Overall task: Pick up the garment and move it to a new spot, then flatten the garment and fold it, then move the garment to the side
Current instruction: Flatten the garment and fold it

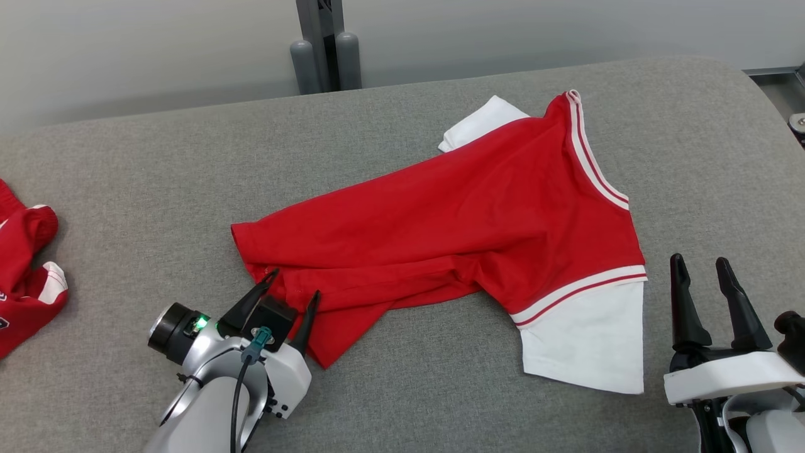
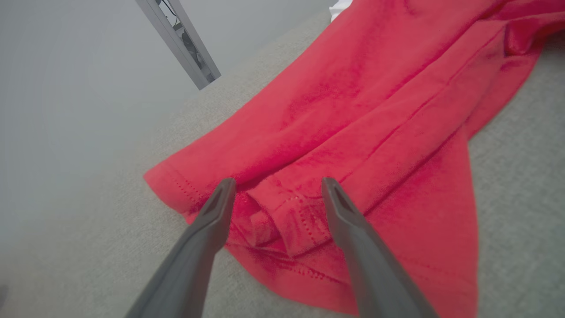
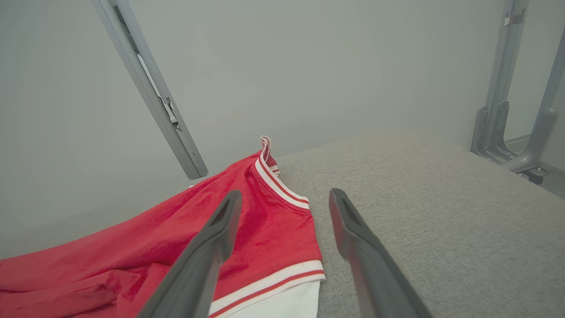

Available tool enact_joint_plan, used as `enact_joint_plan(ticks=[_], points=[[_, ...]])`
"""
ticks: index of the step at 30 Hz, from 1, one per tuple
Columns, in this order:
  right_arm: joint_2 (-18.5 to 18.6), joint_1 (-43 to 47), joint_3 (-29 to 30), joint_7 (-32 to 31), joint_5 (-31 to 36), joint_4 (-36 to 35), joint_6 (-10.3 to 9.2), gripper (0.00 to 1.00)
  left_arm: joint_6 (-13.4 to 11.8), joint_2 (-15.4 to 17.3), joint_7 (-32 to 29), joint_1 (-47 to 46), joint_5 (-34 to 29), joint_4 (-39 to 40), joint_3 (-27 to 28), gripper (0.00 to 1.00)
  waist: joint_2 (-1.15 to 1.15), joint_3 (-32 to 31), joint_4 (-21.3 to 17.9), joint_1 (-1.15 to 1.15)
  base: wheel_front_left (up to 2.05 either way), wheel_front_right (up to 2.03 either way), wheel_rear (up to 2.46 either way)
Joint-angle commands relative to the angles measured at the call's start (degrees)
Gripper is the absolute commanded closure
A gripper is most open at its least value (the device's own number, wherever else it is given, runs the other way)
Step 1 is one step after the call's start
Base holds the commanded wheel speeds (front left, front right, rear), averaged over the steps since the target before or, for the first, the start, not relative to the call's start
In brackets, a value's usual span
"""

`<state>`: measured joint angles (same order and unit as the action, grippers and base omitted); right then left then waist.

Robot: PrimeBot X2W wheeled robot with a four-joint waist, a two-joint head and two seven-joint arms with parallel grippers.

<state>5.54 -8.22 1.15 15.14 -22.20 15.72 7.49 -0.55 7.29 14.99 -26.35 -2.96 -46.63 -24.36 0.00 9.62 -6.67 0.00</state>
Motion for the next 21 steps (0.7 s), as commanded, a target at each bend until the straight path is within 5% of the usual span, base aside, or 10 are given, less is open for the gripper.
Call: enact_joint_plan(ticks=[1,8,9,10,12,13,14,21], points=[[0.46,-0.39,0.35,0.1,-0.24,0.23,0.0,0.0,0.04,-0.02,0.19,-0.92,0.59,-0.25,-0.27,0.0,0.0,0.11,0.19,0.0,0.0,0.0,0.0],[0.46,-0.92,0.76,0.1,0.26,0.65,0.0,0.0,0.04,-0.42,0.19,-1.18,1.16,-0.71,-1.06,0.09,0.0,0.23,0.83,0.0,0.0,0.0,0.0],[0.4,-0.96,0.66,0.1,0.35,0.72,0.0,0.0,0.01,-0.44,0.19,-1.21,1.35,-0.81,-1.14,0.22,0.0,0.25,0.92,0.0,0.0,0.0,0.0],[0.37,-1.05,0.63,0.1,0.41,0.76,0.0,0.0,0.02,-0.48,0.19,-1.27,1.54,-0.87,-1.2,0.52,0.0,0.27,1.0,0.0,0.0,0.0,0.0],[0.3,-1.19,0.54,0.1,0.47,0.83,0.0,0.0,0.05,-0.55,0.19,-1.28,1.77,-0.97,-1.32,0.75,0.0,0.27,1.13,0.0,0.0,0.0,0.0],[0.29,-1.23,0.53,0.1,0.45,0.88,0.0,0.0,0.07,-0.56,0.19,-1.23,1.98,-1.07,-1.39,0.95,0.0,0.26,1.18,0.0,0.0,0.0,0.0],[0.27,-1.27,0.53,0.1,0.42,0.91,0.0,0.0,0.12,-0.57,0.19,-1.17,2.18,-1.25,-1.41,1.0,0.0,0.26,1.22,0.0,0.0,0.0,0.0],[0.23,-1.28,0.27,0.1,0.34,1.25,0.0,0.0,-0.05,-0.68,0.19,-1.39,3.03,-1.5,-1.7,1.0,0.0,0.08,1.4,0.0,0.0,0.0,0.0]])
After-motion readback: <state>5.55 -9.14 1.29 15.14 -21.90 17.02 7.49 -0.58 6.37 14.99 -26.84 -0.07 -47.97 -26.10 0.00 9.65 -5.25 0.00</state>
